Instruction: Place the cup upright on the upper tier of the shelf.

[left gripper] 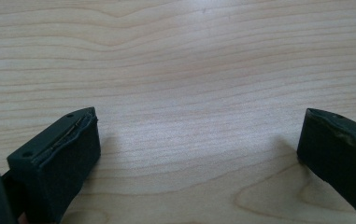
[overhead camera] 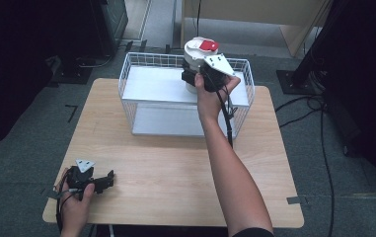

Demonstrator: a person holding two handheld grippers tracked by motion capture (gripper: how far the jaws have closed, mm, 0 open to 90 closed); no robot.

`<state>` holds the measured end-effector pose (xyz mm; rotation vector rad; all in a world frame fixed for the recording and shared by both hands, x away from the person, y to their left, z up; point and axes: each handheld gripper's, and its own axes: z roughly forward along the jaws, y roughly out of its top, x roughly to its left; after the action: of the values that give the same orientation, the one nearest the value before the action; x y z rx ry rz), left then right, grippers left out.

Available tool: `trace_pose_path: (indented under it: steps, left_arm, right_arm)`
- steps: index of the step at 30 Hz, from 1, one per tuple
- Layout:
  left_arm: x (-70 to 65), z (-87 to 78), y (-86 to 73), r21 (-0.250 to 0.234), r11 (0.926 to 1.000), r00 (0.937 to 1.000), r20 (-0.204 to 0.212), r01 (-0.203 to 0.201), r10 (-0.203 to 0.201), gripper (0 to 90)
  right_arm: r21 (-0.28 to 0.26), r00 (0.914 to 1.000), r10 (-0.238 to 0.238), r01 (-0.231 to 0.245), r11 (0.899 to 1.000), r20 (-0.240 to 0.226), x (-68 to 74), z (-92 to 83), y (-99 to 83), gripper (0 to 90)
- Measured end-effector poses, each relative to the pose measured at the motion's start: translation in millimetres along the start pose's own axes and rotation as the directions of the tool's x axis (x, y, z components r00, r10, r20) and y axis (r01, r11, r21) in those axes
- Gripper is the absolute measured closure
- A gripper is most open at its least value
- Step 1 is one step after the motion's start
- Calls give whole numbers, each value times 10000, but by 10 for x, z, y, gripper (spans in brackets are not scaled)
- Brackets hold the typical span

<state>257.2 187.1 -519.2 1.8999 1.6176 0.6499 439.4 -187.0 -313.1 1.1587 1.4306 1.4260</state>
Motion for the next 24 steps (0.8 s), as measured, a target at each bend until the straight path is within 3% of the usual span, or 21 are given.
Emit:
trace_pose_path:
  steps: [14, 24]
  left_arm:
    - [-2, -5, -3, 20, 10000, 9999, 34, -95, 95, 0]
    - [-2, -5, -3, 31, 9999, 9999, 35, -106, 106, 0]
  right_arm:
    - [101, 9989, -210, 215, 9997, -419, -19, -96, 8, 0]
    - [250, 9978, -445, 458, 9986, -489, -83, -227, -100, 0]
